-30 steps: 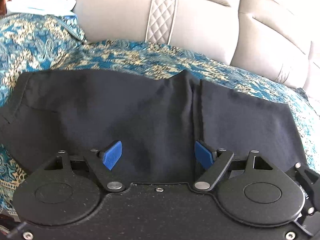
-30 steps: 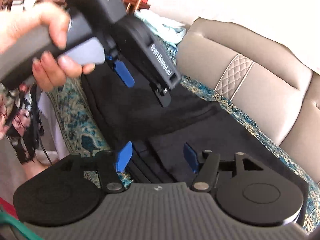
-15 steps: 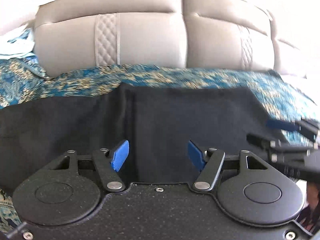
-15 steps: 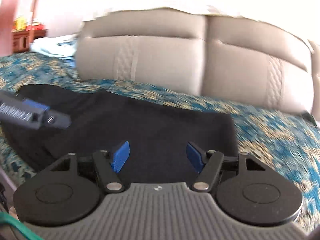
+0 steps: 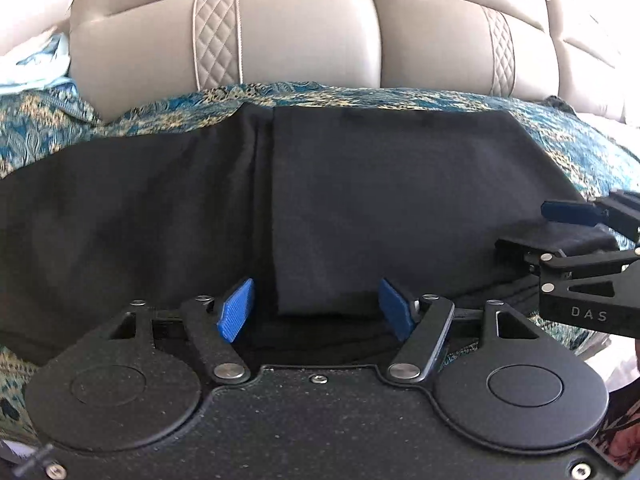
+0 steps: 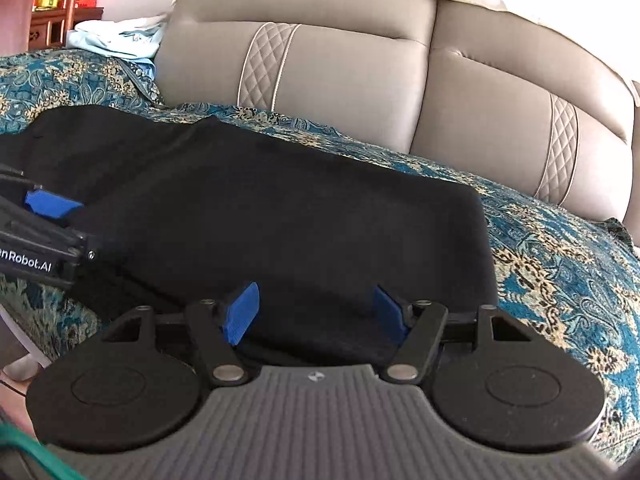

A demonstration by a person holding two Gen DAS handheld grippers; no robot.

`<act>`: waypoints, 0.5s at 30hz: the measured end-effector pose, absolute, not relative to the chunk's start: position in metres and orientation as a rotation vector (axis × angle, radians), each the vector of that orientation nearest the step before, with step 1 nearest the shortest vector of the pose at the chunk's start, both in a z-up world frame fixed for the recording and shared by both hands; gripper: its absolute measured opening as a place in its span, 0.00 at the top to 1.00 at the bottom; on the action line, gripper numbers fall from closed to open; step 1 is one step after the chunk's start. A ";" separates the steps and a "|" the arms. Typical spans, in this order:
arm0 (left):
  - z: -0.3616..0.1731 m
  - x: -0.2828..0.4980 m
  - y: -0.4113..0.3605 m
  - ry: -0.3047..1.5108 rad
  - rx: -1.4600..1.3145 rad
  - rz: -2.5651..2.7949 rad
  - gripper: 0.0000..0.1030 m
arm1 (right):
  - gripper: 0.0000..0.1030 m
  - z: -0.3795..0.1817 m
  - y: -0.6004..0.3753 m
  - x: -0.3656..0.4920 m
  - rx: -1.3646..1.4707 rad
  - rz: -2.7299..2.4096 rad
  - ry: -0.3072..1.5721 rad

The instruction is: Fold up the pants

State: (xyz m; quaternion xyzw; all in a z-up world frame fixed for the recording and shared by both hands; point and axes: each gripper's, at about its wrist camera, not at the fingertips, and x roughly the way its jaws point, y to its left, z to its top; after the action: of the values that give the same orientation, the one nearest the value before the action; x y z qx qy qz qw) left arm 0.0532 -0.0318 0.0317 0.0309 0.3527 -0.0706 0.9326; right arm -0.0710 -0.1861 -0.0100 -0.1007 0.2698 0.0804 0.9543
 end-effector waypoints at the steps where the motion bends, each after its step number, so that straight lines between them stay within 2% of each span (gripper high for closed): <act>1: 0.032 0.054 -0.031 0.723 0.057 -0.144 0.34 | 0.25 -0.010 -0.185 -0.070 -0.203 0.166 0.553; 15: 0.034 0.051 -0.022 0.745 0.048 -0.133 0.28 | 0.19 -0.012 -0.175 -0.068 -0.177 0.260 0.582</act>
State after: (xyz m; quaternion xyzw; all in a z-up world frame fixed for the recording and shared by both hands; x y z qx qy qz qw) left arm 0.0508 -0.0222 0.0343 0.0235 0.3637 -0.0647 0.9290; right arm -0.0682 -0.1750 -0.0120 -0.0868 0.2859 0.1275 0.9458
